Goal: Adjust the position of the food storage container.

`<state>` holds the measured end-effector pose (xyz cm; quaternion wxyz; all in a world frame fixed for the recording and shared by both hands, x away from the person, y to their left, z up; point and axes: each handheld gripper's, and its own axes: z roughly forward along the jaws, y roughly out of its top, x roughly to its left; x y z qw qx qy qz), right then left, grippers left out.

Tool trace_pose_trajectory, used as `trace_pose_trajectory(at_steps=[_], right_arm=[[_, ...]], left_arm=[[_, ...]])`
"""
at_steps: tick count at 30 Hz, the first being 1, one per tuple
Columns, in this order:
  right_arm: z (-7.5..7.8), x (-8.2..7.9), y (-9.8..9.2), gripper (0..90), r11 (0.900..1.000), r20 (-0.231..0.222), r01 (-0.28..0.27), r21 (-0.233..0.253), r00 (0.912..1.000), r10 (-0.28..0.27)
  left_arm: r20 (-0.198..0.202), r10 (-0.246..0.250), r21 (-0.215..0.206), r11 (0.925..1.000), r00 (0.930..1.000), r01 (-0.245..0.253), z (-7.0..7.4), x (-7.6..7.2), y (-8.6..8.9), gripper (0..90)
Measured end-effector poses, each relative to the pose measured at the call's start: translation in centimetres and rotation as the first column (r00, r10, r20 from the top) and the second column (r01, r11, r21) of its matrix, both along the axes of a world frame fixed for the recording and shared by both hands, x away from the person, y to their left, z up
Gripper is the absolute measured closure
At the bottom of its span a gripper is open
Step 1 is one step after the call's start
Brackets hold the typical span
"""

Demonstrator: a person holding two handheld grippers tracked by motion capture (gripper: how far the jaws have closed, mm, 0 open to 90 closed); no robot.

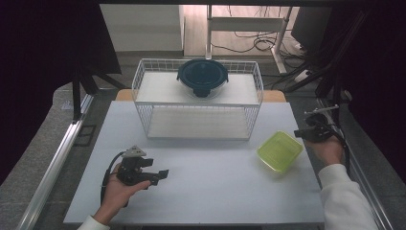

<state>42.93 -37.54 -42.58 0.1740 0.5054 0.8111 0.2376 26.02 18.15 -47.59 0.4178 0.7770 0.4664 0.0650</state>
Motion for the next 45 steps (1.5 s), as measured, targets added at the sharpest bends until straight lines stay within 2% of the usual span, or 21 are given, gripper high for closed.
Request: trace_pose_trajectory(at_steps=[3,6,10,12,19,24,26,36,45], right_arm=[[-0.8,1.1,-0.3,88.5,0.998,-0.015,-0.008,-0.064,0.9999,0.007],[-1.6,1.8,-0.6,88.5,0.995,-0.037,-0.032,-0.095,0.9989,0.029],[-2.5,2.2,-0.2,88.5,0.986,-0.069,-0.074,-0.149,0.9955,0.065],[-2.7,2.2,0.2,88.5,0.978,-0.076,-0.094,-0.188,0.9938,0.081],[-2.7,1.6,0.9,88.5,0.976,-0.111,-0.143,-0.163,0.9858,0.126],[-2.7,0.7,1.8,88.5,0.976,-0.122,-0.163,-0.144,0.9817,0.146],[-2.7,-0.3,2.7,88.5,0.974,-0.135,-0.181,-0.137,0.9774,0.163],[-2.8,-2.1,4.2,88.5,0.973,-0.153,-0.196,-0.123,0.9724,0.176],[-2.9,-3.7,5.5,88.6,0.970,-0.174,-0.225,-0.091,0.9629,0.207]], left_arm=[[-0.002,0.005,-0.005,1.0000,1.0000,-0.005,0.1,0.0,0.1,20.3],[-0.005,0.010,-0.005,0.9999,0.9999,-0.010,0.1,0.0,0.3,20.3],[-0.012,0.019,-0.004,0.9998,0.9997,-0.019,-0.1,0.0,0.5,20.4],[-0.018,0.023,-0.003,0.9997,0.9996,-0.023,-0.2,0.1,0.6,20.5],[-0.020,0.022,-0.013,0.9997,0.9996,-0.022,-0.2,-0.1,0.6,20.5],[-0.022,0.021,-0.019,0.9996,0.9995,-0.022,-0.1,0.0,0.6,20.5],[-0.023,0.015,-0.017,0.9997,0.9996,-0.015,-0.2,0.0,0.6,20.5],[-0.026,0.012,-0.016,0.9998,0.9996,-0.012,-0.2,0.1,0.4,20.5],[-0.027,0.013,-0.016,0.9998,0.9995,-0.014,-0.2,0.0,0.4,20.5]])
